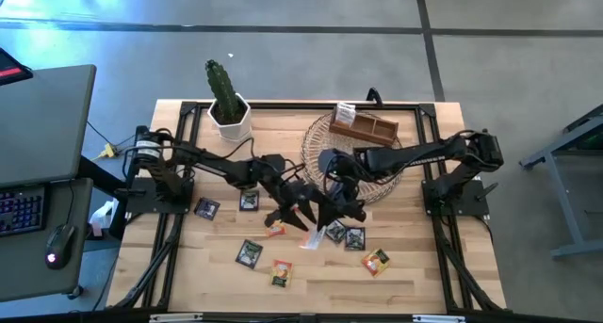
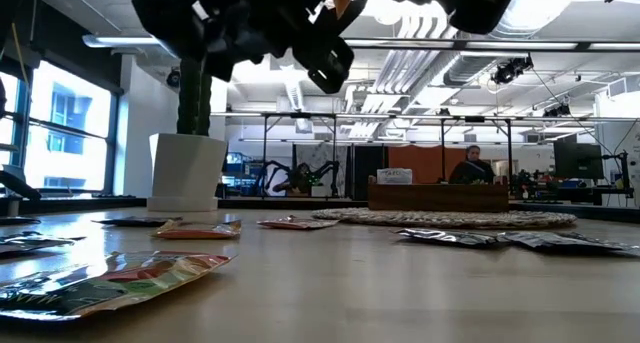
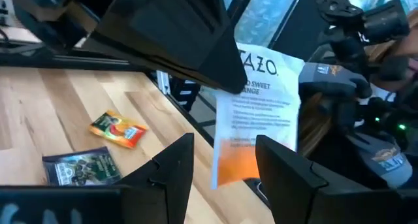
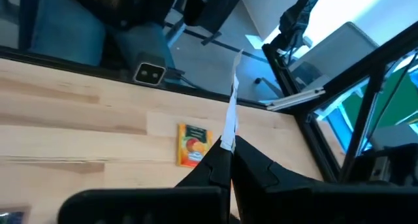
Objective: Pick & Place Tea
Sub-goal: Put the orange tea bag into the left section of the wooden organizer
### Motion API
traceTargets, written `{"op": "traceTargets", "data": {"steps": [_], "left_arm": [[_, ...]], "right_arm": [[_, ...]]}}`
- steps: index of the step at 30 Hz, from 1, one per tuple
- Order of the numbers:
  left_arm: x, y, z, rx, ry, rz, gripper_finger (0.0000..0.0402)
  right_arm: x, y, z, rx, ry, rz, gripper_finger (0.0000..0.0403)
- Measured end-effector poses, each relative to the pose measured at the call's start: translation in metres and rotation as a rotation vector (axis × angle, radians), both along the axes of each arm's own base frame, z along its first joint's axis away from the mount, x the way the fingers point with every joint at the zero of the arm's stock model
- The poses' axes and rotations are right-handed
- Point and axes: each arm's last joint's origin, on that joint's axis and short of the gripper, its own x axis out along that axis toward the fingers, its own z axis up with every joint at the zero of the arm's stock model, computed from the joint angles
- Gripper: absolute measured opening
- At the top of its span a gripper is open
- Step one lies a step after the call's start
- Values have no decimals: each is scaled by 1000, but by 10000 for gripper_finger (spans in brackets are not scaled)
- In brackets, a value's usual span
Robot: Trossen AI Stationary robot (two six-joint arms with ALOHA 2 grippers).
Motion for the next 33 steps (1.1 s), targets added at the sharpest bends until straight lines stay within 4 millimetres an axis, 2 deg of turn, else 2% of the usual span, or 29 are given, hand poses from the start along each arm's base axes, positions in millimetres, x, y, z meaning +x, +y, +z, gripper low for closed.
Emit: {"op": "traceTargets", "data": {"steps": [11, 18, 24, 29, 33], "left_arm": [[-1, -1, 2, -10, -15, -83, 161], [-2, -2, 3, -21, -8, -129, 125], [-1, -1, -3, -2, 49, -17, 116], [0, 0, -8, 19, 89, 29, 121], [1, 2, -9, 65, 67, 95, 148]], "right_arm": [[-1, 1, -2, -34, -17, 20, 0], [-1, 3, -3, -83, -75, 48, 0], [2, 8, -4, -229, -154, -14, 0], [-8, 13, 3, -320, -114, -75, 0], [-23, 18, 8, -286, 23, -103, 0]]}}
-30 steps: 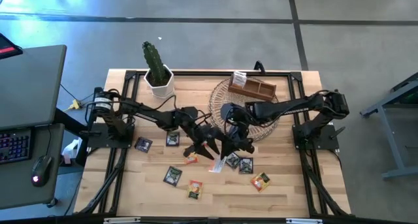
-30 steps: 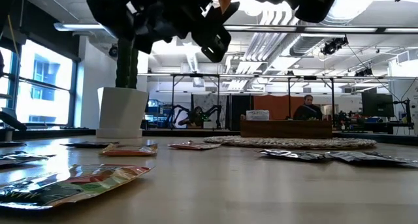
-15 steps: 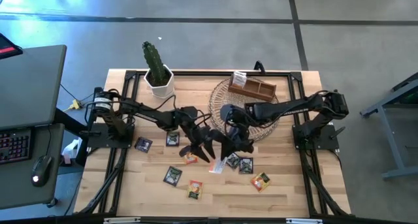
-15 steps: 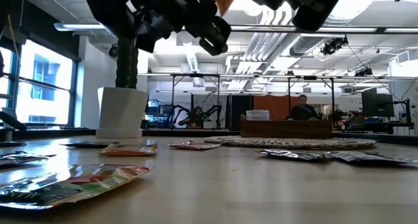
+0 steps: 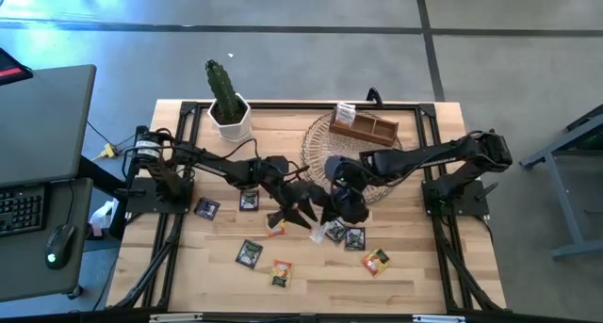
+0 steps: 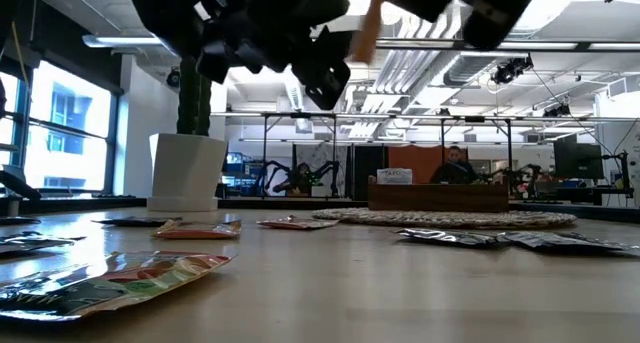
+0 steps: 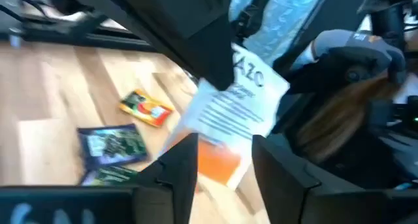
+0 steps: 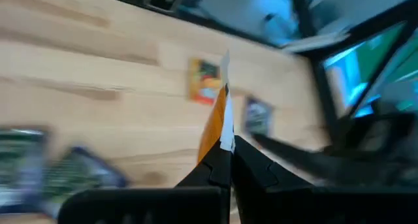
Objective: Pick & Place Tea
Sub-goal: Put the orange tea bag into the left section of the wooden organizer
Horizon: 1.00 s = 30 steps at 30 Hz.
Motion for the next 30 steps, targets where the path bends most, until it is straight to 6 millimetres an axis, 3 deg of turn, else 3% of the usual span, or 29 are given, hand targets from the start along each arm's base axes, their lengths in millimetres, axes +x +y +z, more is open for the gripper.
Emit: {"op": "traceTargets", "data": {"steps": [6, 12, 17, 24, 30], "left_arm": [[2, 3, -1, 90, -50, 114, 197], [2, 2, 1, 76, -48, 92, 226], [1, -9, 2, 46, -36, 27, 229], [1, -8, 2, 28, -27, 18, 230], [2, -7, 2, 38, -28, 51, 230]], "right_arm": [[-17, 6, 4, 9, 153, -77, 0], [-15, 19, 10, -64, -8, 48, 0], [-12, 24, 12, -166, -91, 18, 0], [-10, 34, 14, -304, -192, 9, 0], [-11, 39, 15, -294, -207, 55, 0]]}}
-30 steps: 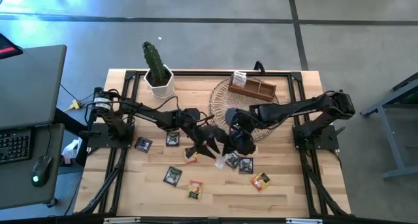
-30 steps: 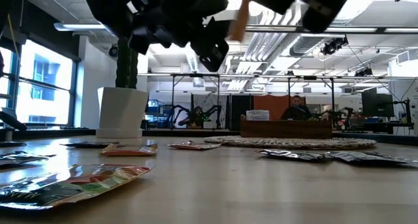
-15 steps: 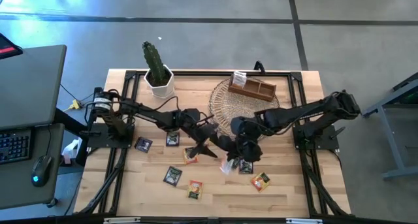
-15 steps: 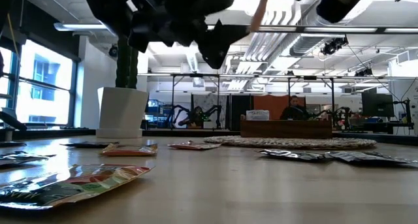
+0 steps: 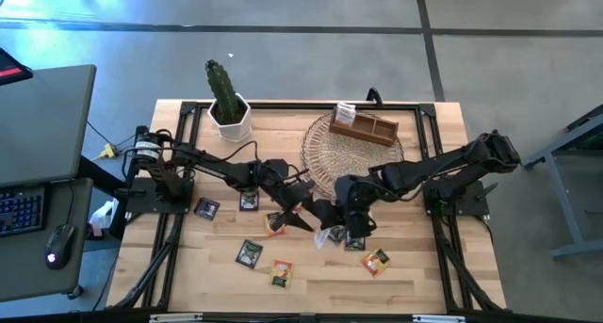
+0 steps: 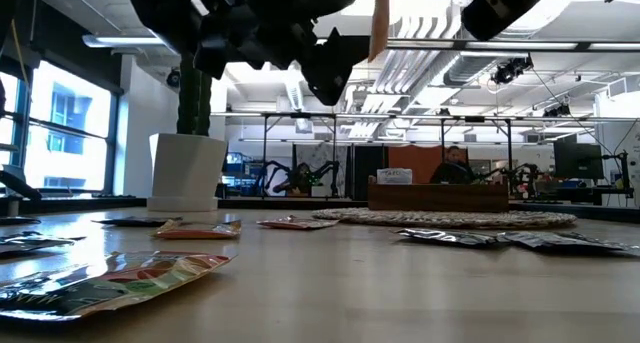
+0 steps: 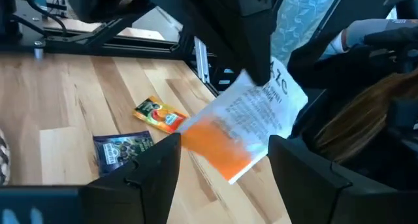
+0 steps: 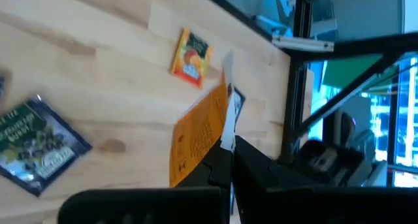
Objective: Pick & Place Tea
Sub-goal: Put the orange tea bag into the left section of the wooden organizer
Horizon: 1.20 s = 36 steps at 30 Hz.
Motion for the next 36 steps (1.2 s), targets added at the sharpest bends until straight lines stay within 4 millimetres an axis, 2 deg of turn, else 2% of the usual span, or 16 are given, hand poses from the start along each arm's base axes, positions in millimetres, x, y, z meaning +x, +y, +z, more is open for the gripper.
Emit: {"op": "traceTargets", "data": {"steps": [8, 21, 25, 36], "left_arm": [[1, 0, 6, 9, -79, -6, 230], [-1, -2, 6, -42, -50, -87, 226], [-1, -2, 6, -40, -49, -85, 191], [0, -2, 5, -39, -40, -79, 47]], "right_arm": [[-1, 3, 0, 43, 0, 101, 0], [2, -8, 1, -4, -29, 72, 0], [2, -8, 0, 14, -16, 55, 0], [2, -7, 1, 75, 25, 3, 0]]}}
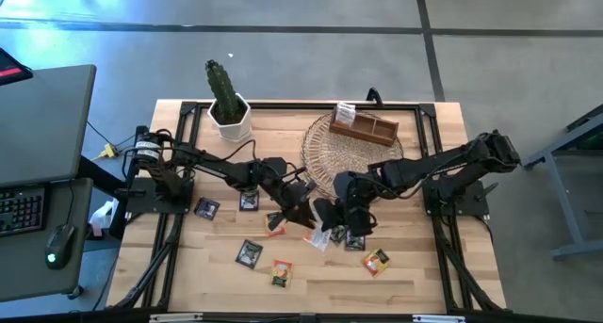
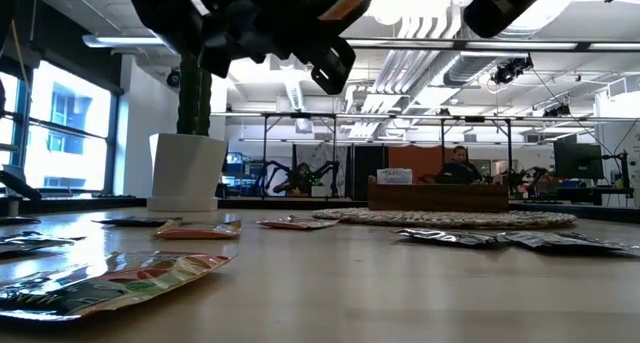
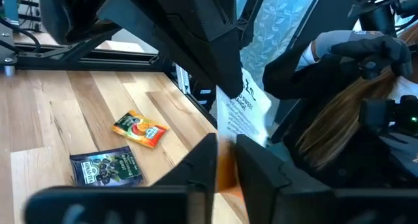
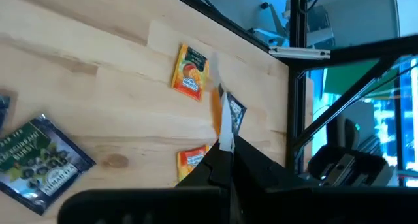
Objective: Pick & Place Tea
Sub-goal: Put the orange tea bag into the left section of the wooden organizer
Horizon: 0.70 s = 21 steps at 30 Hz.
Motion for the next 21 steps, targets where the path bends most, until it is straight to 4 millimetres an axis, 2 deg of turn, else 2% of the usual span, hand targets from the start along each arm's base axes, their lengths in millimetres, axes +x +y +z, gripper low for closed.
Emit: {"op": "traceTargets", "data": {"steps": [6, 15, 18, 21], "left_arm": [[0, 0, 0, 0, 2, 1, 5], [0, 0, -1, 1, 13, 1, 5], [0, 1, -1, 5, 12, 30, 5], [2, 2, -2, 4, 25, 110, 5]], "right_arm": [[1, 0, 1, 71, 37, -58, 7], [2, 1, 2, 191, 104, -163, 67], [2, 0, 1, 236, 154, -261, 88], [-1, -2, 3, 265, 185, -453, 97]]}}
